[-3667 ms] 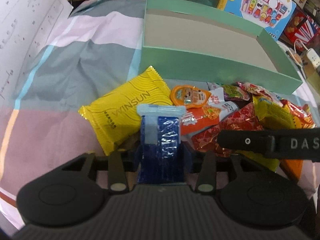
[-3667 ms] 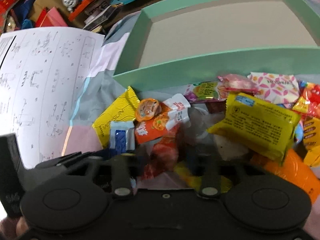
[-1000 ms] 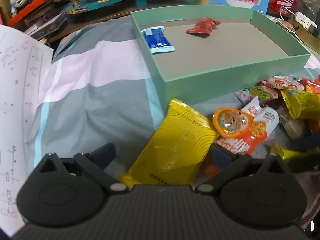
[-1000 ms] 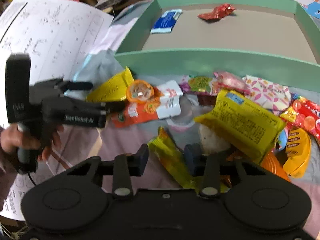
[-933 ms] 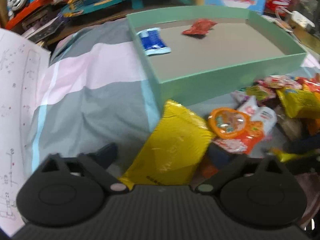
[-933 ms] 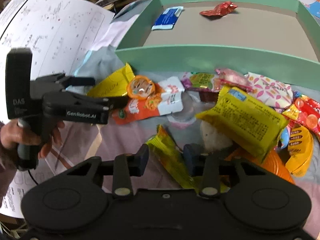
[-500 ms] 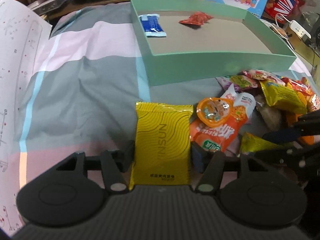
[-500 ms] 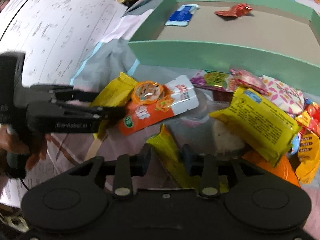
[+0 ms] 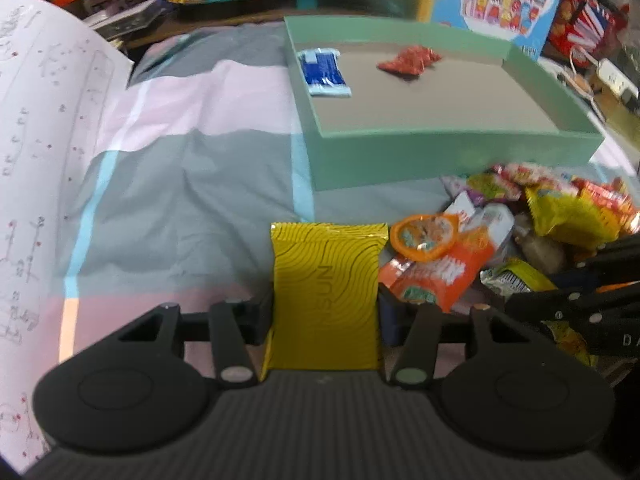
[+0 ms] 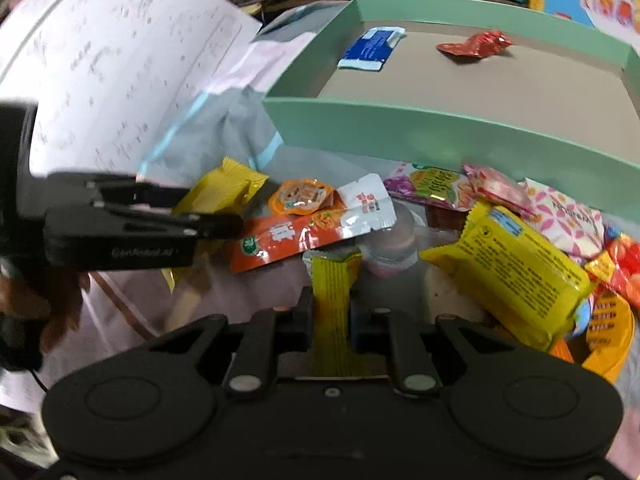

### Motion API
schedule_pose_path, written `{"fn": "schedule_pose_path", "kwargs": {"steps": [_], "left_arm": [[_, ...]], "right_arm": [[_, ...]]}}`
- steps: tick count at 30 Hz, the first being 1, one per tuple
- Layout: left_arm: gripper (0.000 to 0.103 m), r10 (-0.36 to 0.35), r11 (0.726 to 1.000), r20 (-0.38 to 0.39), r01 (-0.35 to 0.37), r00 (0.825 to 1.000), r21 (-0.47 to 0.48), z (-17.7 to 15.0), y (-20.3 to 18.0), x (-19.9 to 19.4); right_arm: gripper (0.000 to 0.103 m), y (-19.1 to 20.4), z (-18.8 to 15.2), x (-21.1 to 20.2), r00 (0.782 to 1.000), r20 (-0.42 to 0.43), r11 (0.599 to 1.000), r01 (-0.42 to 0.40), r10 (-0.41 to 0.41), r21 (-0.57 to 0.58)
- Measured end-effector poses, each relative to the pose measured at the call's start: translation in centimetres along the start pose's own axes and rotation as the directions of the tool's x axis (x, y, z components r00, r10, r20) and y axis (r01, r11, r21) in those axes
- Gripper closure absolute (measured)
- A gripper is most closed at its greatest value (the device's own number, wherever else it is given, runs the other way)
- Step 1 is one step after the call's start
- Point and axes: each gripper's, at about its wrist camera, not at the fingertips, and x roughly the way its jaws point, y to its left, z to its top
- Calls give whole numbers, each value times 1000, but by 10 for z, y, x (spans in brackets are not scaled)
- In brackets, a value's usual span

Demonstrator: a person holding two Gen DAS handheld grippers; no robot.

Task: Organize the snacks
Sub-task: 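Lower both packets into the green tray and open both tools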

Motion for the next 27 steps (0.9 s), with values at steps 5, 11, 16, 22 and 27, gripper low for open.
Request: {"fn": "schedule_pose_path", "kwargs": {"steps": [5,11,16,22,27], "left_arm": [[52,-14,998,77,19,997,-60,21,7,-30],[51,-25,998,164,34,986,-54,80,-10,-28],[51,-30,997,167,41,985,-66,133,-29,6],[51,3,997,111,5,994,-73,163,-36,56],[49,20,999,77,-17,997,-46,167,-36,80]], "right_arm": [[86,-10,15,-27,996,54,993,-80,76,82],[86,-36,69,-54,978,205,978,-75,33,197],[86,-63,119,-50,963,265,954,-46,-37,298],[86,-87,162,-14,965,257,923,-53,-50,380],[86,-102,169,16,972,228,910,-47,-53,411]]}}
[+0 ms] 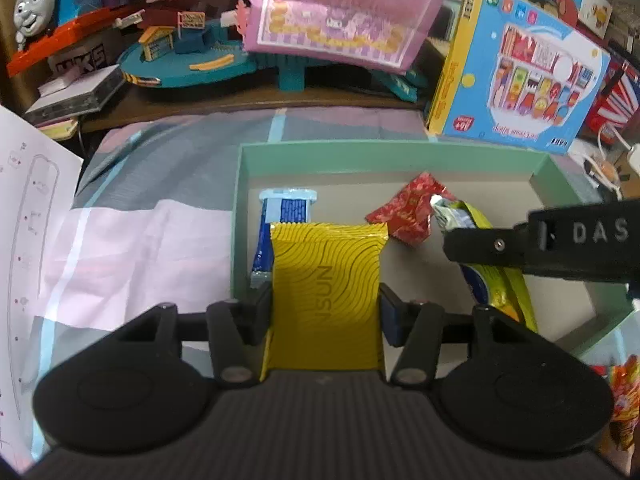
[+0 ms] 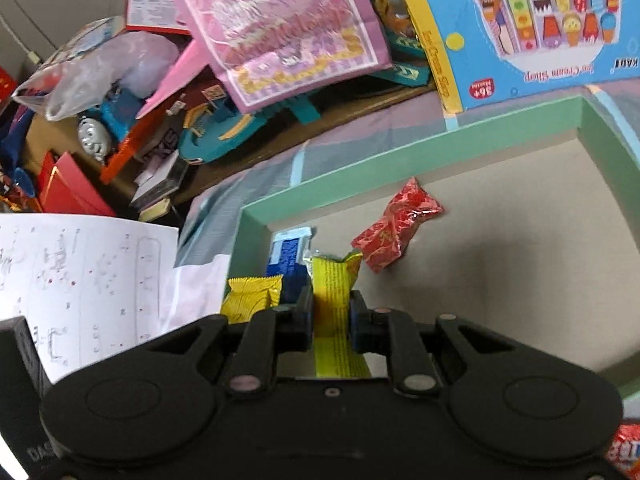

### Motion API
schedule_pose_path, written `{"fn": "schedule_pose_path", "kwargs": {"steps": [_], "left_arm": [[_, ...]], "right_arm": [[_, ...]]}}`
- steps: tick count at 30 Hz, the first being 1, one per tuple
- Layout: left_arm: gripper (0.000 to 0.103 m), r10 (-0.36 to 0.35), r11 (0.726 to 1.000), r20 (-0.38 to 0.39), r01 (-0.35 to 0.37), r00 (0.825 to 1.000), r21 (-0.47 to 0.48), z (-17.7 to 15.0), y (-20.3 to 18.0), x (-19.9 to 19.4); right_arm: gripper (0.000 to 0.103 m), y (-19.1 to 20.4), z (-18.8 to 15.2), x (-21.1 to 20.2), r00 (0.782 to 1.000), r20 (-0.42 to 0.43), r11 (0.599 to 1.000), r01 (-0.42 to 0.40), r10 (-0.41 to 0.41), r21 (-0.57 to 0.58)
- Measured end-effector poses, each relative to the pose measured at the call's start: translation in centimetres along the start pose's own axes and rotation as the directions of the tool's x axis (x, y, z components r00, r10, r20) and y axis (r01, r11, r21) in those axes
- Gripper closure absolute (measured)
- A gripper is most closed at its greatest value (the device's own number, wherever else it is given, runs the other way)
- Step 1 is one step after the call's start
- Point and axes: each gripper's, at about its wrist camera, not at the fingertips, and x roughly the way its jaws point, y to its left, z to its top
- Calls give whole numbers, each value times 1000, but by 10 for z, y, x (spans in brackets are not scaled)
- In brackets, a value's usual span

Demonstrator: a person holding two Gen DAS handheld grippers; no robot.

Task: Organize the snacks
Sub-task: 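Lower both packets into the green tray and open both tools, then grasp the yellow square biscuit packet with the right tool while the left tool grasps an orange-white tube snack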

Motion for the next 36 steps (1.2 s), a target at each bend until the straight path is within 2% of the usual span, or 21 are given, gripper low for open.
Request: {"fn": "schedule_pose_path", "kwargs": {"steps": [1,2,3,4,5,6,16,21,27,36], "left_arm": [[49,6,1000,-2,-6,1000,9,-1,0,1],[41,15,1000,2,-15,1000,22,-1,-2,2],[21,19,999,12,-19,1000,32,-2,-4,1],[11,22,999,27,-23,999,39,-3,-5,-3],[0,25,999,53,-27,998,45,-4,-7,-8],[0,28,998,84,-33,996,54,-6,-9,-13],[0,7,1000,65,-8,998,11,-14,-12,-38],[0,-4,1000,82,1,997,25,-28,-17,-64],[0,0,999,58,-2,998,49,-57,-20,-81],[0,-23,995,-46,27,999,96,-116,-19,-76]], "right_arm": [[83,-2,0,4,1000,-8,1000,-7,7,7],[81,-2,-1,9,1000,-17,1000,-14,15,13],[69,-2,0,13,999,-26,1000,-19,19,16],[45,-3,0,15,999,-28,1000,-24,25,16],[31,-3,0,14,999,-25,1000,-23,23,13],[15,-3,0,12,1000,-11,1000,-15,15,6],[4,-7,-11,-35,999,49,998,27,-24,-59],[0,-7,-26,-68,997,76,996,29,-22,-87],[0,-19,-51,-106,995,100,996,28,-20,-80],[0,-48,-93,-122,998,48,997,44,-41,-57]]}}
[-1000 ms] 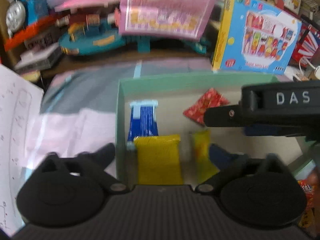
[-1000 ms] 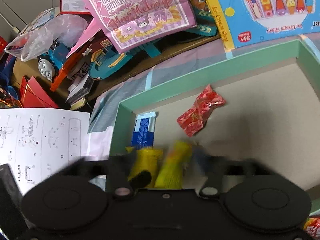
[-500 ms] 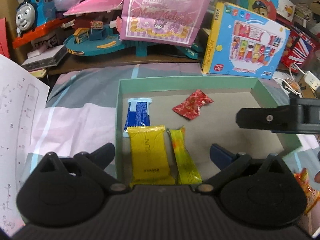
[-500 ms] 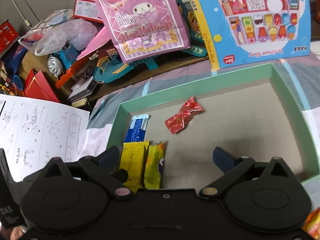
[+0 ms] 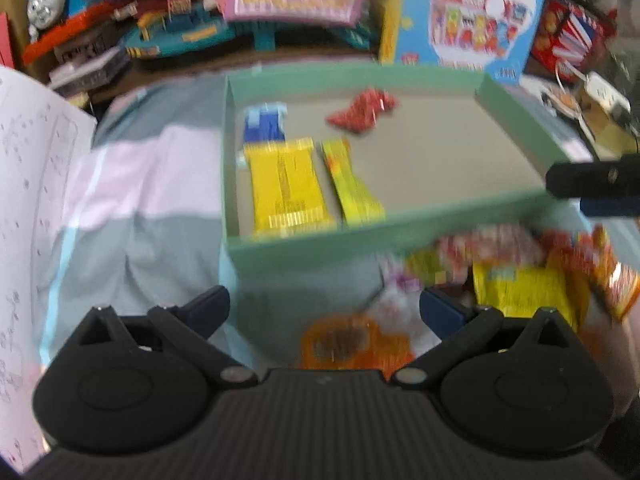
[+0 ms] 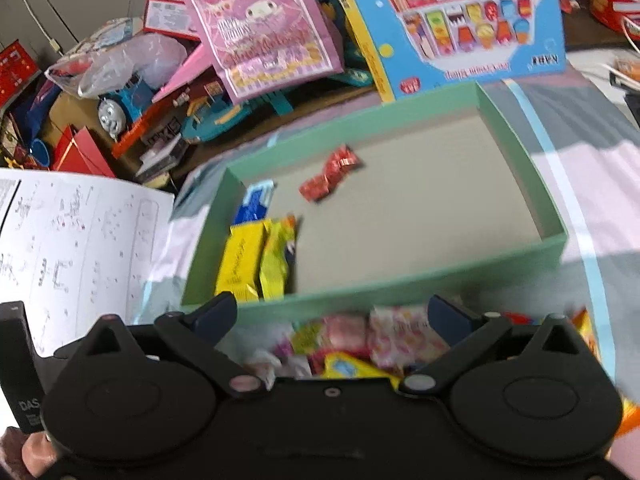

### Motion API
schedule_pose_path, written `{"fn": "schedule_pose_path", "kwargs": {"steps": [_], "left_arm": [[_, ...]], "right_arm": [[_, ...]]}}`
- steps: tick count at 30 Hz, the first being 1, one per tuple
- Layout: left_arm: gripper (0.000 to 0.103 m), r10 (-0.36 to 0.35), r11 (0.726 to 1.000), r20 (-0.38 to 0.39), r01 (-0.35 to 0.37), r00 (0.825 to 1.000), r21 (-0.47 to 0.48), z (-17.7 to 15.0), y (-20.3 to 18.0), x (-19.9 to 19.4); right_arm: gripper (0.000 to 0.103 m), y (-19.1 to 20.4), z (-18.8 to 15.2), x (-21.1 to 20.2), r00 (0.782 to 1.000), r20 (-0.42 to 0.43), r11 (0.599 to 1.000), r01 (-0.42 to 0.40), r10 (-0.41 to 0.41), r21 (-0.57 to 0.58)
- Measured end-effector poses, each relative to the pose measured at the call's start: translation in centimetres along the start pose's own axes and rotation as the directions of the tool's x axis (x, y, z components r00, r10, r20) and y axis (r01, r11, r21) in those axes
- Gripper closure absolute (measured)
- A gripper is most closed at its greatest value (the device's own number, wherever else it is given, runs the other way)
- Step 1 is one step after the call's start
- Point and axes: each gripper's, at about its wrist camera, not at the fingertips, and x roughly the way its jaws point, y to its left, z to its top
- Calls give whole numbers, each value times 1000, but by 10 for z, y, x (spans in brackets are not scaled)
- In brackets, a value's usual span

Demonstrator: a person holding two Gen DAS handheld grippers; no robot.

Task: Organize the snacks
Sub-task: 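Grasp the yellow square biscuit packet with the right tool while the left tool grasps an orange-white tube snack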

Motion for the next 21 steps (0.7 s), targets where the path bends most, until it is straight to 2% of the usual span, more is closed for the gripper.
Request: {"fn": "schedule_pose_path", "kwargs": {"steps": [3,6,9,11,12,13,15,16,18,20,21], "left_arm": [[0,-23,1000,-51,23,998,14,-20,1,8],[0,-35,999,-95,37,995,22,-35,2,16],[0,-41,998,-127,45,991,34,-40,2,26],[0,-49,998,-132,53,990,32,-41,-1,32],[4,-46,998,-118,50,992,35,-41,-2,32],[8,-49,998,-105,54,993,41,-40,-4,32],[39,-44,997,-74,49,996,67,-38,-7,28],[44,-42,997,-71,46,997,66,-36,-7,27],[70,-76,997,-74,78,994,18,-30,0,24],[72,-125,991,-73,120,990,-64,-25,12,20],[78,-140,986,-68,132,988,-100,-24,17,19]], "right_arm": [[0,-3,-13,2,999,-35,1000,-13,13,-6],[10,0,-23,10,996,-85,999,-38,36,-25],[22,6,-29,23,992,-124,996,-33,23,-83],[22,7,-32,31,990,-143,992,-18,1,-121],[22,8,-33,34,988,-152,990,-14,-7,-138],[22,7,-34,37,986,-168,989,-12,-14,-150],[22,7,-36,45,979,-200,987,-6,-27,-163],[22,6,-37,45,978,-207,985,-5,-31,-170],[22,7,-39,45,975,-219,982,-8,-35,-191],[22,10,-40,45,973,-226,978,-11,-37,-209],[22,12,-41,45,973,-229,976,-13,-39,-218]]}}
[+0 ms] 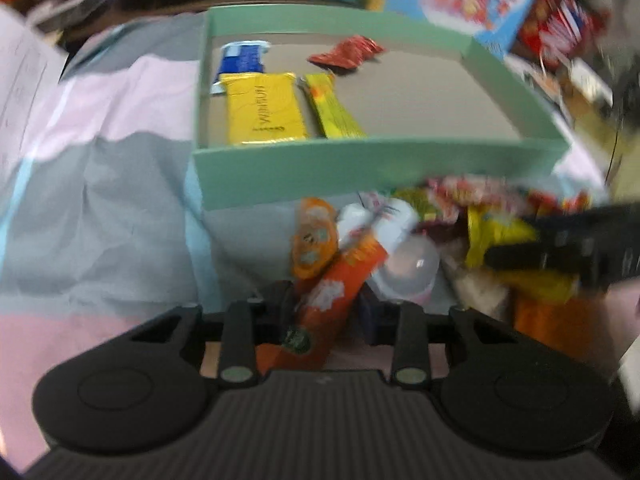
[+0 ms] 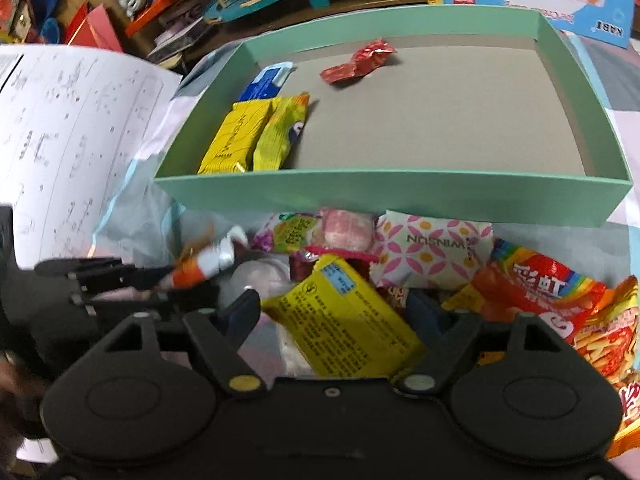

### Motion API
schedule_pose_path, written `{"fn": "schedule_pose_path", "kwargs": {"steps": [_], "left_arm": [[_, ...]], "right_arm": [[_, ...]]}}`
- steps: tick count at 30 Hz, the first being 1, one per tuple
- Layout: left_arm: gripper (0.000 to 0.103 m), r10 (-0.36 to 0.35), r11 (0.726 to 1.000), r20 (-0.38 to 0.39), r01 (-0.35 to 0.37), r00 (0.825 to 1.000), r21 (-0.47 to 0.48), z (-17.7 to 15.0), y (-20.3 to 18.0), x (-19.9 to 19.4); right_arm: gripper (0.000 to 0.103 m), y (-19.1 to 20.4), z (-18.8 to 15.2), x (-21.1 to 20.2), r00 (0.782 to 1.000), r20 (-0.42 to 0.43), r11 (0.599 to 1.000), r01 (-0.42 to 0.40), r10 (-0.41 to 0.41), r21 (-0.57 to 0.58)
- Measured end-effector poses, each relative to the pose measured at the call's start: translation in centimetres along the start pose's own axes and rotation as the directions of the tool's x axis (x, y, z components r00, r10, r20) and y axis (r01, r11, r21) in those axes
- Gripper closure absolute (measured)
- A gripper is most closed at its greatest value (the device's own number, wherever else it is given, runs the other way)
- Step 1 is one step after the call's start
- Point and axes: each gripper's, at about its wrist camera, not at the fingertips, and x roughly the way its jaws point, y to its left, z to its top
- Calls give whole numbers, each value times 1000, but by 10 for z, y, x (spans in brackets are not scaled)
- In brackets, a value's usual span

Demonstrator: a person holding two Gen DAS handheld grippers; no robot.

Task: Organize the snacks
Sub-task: 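Grasp the yellow square biscuit packet with the right tool while the left tool grasps an orange-white tube snack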

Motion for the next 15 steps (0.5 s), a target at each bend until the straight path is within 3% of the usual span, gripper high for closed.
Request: {"fn": "schedule_pose_path", "kwargs": {"steps": [2,5,8,11,13,14,15], "left_arm": [[80,-20,999,-2,20,1000,-33,2,4,-1],[77,-16,1000,-12,16,1000,-2,0,-1,0],[73,6,1000,-11,-6,1000,27,1,-8,5],[62,34,999,1,-34,999,24,6,-13,9],[61,45,998,-1,-45,999,35,10,-16,14],[62,49,998,-8,-49,999,46,11,-17,17],[74,63,996,-11,-62,998,65,12,-21,19]], "right_arm": [[22,4,0,1,1000,-10,1000,-5,4,-21],[26,12,-2,5,999,-31,997,-16,13,-72],[56,22,-6,10,999,-28,988,31,-35,-148],[56,23,-6,10,999,-14,990,32,-34,-135],[56,22,-4,11,1000,-19,992,17,-20,-125],[56,22,-4,13,1000,-24,992,16,-19,-122],[56,21,-4,14,999,-25,993,18,-22,-121]]}}
